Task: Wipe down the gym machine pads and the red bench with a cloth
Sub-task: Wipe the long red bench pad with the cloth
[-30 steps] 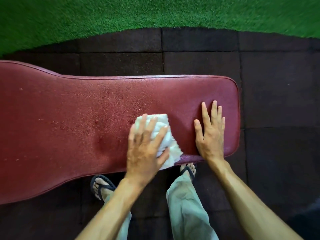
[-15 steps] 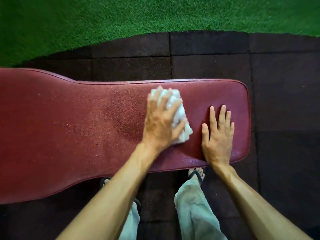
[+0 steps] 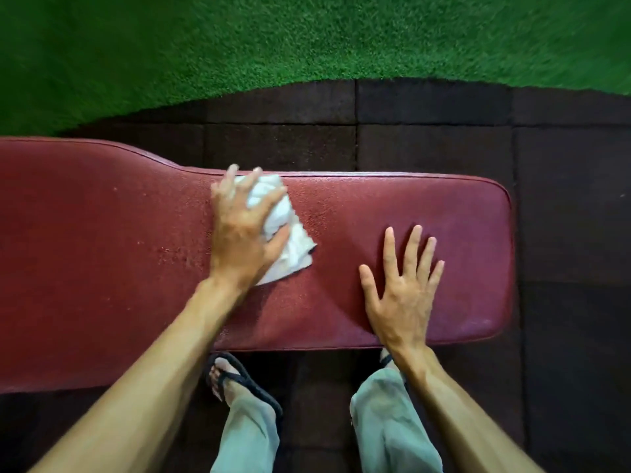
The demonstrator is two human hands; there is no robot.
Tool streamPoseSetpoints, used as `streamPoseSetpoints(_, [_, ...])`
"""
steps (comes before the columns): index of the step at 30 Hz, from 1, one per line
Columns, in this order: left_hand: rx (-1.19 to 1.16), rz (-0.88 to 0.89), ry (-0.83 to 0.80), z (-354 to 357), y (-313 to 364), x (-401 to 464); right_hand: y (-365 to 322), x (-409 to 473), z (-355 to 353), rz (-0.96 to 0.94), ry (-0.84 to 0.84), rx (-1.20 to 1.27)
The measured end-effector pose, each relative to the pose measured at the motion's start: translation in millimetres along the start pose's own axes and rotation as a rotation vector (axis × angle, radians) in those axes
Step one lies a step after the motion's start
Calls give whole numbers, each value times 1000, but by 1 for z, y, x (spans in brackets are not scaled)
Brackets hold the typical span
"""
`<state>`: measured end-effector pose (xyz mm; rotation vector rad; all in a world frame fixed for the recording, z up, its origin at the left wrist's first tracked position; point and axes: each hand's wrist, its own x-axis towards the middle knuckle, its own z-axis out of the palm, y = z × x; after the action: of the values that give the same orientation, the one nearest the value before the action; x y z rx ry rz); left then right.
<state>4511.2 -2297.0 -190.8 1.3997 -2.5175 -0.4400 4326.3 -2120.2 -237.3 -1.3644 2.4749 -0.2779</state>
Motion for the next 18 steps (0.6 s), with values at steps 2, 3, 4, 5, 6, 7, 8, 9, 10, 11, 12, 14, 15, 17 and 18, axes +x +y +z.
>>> streamPoseSetpoints(2, [-20,7,20,15,27,13,0,0,1,10,7,-1])
streamPoseSetpoints(3, [-28,13,16,21,37,7,2,-1,1,-1,0,7])
streamPoseSetpoints(4, [-37,40,3,24,44,-6,3,-1,0,-10,-2,18])
streamPoseSetpoints(5, [-44,89,-24,25,47,-24,3,-2,0,-10,-1,29])
streamPoseSetpoints(6, [-45,151,-66,23,45,-46,1,-2,-1,2,-1,41])
streamPoseSetpoints(7, [-42,213,-107,19,39,-70,-2,-2,0,22,-2,56])
streamPoseSetpoints(8, [-32,261,-142,13,27,-91,-7,-3,0,42,-2,68])
streamPoseSetpoints(9, [-14,291,-171,4,12,-109,-12,-3,0,56,-3,75])
streamPoseSetpoints(10, [8,307,-197,-7,-6,-122,-17,-4,1,63,-8,78])
streamPoseSetpoints(11, [35,309,-210,-19,-25,-131,-24,-5,1,58,-15,78])
streamPoseSetpoints(12, [60,295,-213,-30,-44,-134,-31,-6,2,40,-21,75])
streamPoseSetpoints(14, [69,196,-179,-48,-74,-126,-47,-9,5,-16,-30,65])
streamPoseSetpoints(15, [66,116,-145,-53,-83,-115,-56,-9,7,-44,-35,66])
streamPoseSetpoints(17, [67,-48,-55,-53,-87,-82,-76,-9,11,-90,-42,75])
streamPoseSetpoints(18, [71,-98,-15,-49,-81,-64,-85,-9,13,-105,-37,86])
